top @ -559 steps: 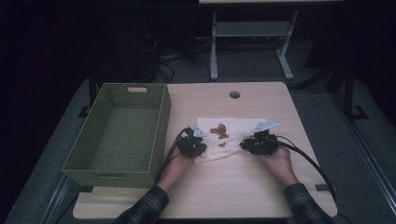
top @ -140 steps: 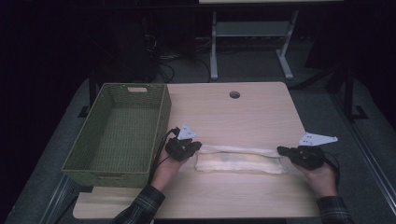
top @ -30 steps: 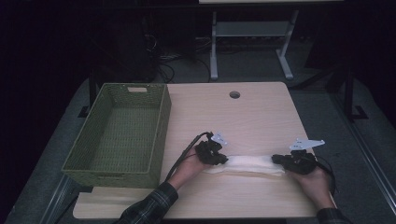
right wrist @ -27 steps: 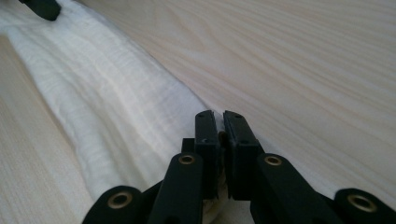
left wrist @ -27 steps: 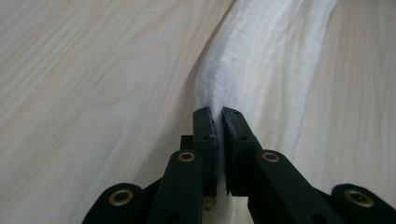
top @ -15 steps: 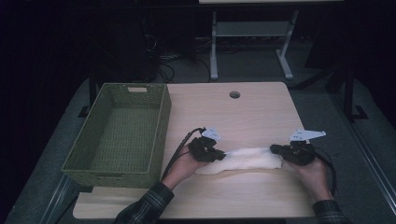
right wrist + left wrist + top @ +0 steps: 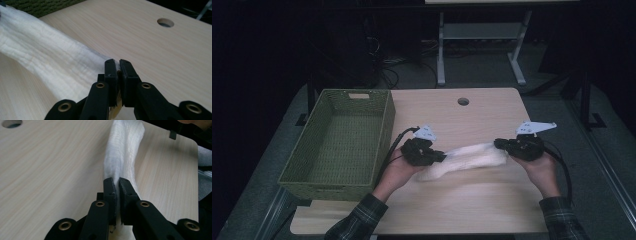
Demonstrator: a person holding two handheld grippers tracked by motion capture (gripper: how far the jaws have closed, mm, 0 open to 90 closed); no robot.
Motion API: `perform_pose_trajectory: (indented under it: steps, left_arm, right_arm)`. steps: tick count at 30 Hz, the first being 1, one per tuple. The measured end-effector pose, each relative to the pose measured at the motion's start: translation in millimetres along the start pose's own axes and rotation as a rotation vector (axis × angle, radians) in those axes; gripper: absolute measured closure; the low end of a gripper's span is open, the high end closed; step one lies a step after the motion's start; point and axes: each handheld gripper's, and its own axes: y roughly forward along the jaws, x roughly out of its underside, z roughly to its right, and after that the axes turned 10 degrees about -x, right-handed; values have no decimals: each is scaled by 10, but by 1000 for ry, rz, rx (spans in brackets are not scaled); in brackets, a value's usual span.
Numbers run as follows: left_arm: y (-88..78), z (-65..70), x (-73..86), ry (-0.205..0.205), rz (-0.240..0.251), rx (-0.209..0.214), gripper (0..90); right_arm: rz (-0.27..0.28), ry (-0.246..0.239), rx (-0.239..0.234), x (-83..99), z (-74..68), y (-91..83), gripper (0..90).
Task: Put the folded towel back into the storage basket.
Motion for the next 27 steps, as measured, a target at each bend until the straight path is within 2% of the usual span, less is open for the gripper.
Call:
perform_pose_trajectory:
  steps: [8,13,19,27]
  left_arm:
    - [-333,-91,-106,11,23,-59,849]
    - [-533,-163,-129,9,31,-87,849]
    - [-770,-289,-109,-9,45,-124,849]
    - [-1091,-425,-39,-11,52,-178,850]
  right_arm:
    - [22,-54,-19,-371,-41,59,851]
    - [35,-68,-40,-559,-66,124,851]
    - [42,-98,-70,-810,-117,289,851]
    - [55,-134,-106,-1104,-232,477,852]
